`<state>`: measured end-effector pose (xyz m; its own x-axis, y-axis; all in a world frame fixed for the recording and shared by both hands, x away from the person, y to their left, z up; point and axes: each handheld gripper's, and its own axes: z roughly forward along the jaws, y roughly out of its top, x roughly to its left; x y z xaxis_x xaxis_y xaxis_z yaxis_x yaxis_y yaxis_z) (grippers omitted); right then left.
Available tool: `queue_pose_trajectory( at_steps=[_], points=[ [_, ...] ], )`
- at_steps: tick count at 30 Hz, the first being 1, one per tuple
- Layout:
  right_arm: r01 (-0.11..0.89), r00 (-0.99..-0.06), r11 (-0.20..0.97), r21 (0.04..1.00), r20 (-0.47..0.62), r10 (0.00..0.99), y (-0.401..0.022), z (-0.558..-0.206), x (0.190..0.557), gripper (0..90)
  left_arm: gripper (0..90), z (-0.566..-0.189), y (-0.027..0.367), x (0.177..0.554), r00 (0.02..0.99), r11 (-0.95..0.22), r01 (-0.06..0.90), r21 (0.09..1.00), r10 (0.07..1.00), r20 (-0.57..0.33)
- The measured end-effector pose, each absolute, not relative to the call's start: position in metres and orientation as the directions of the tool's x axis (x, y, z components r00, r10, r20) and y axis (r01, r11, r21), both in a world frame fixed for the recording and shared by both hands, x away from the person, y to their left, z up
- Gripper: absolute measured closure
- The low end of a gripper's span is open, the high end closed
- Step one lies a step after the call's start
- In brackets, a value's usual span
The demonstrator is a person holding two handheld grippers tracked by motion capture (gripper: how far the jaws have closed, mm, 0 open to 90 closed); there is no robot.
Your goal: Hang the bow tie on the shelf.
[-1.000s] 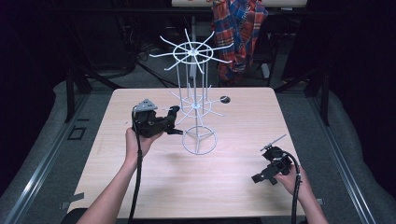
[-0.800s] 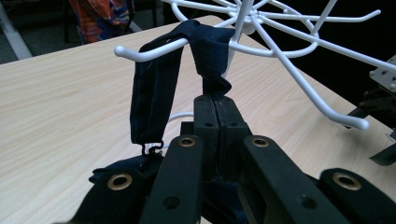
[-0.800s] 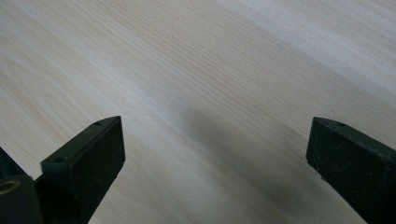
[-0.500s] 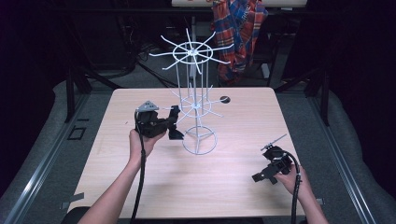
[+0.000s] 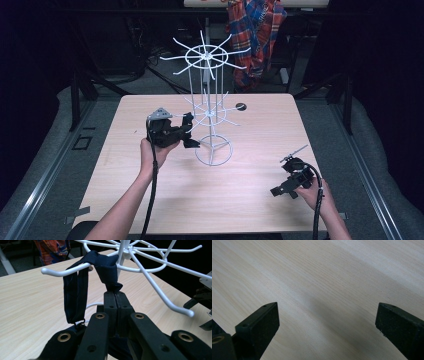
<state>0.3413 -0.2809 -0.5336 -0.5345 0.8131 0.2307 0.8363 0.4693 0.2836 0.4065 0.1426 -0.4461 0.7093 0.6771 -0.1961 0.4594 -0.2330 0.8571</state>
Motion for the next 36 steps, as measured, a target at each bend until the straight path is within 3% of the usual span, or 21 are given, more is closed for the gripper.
queue_pose_trajectory(
  at_steps=[7,15,17,22,31,36],
  points=[
    [0.829,-0.547,0.488,0.272,0.217,0.808,-0.2817,-0.5325,0.3413,4.9,88.0,-0.4478,0.1449,0.4072,0.714,-0.241,0.456,0.856,0.674,-0.19],
    [0.848,-0.511,0.433,0.307,0.252,0.822,-0.2786,-0.5359,0.3383,4.9,87.1,-0.4512,0.1436,0.4073,0.701,-0.252,0.461,0.851,0.691,-0.175],
    [0.833,-0.545,0.488,0.261,0.23,0.806,-0.2814,-0.5318,0.3408,4.9,86.6,-0.4519,0.1441,0.4079,0.701,-0.252,0.465,0.849,0.69,-0.179],
    [0.836,-0.537,0.473,0.276,0.244,0.807,-0.2802,-0.5332,0.3404,5.2,83.7,-0.4519,0.1443,0.4084,0.708,-0.269,0.46,0.846,0.686,-0.166],
    [0.836,-0.538,0.473,0.276,0.25,0.805,-0.2807,-0.5319,0.3396,5.3,64.0,-0.449,0.1458,0.4064,0.715,-0.341,0.451,0.825,0.691,-0.105],
    [0.832,-0.547,0.488,0.265,0.238,0.803,-0.2821,-0.5314,0.3401,5.3,47.7,-0.4461,0.1439,0.4037,0.708,-0.387,0.459,0.8,0.703,-0.066]
  ],
)
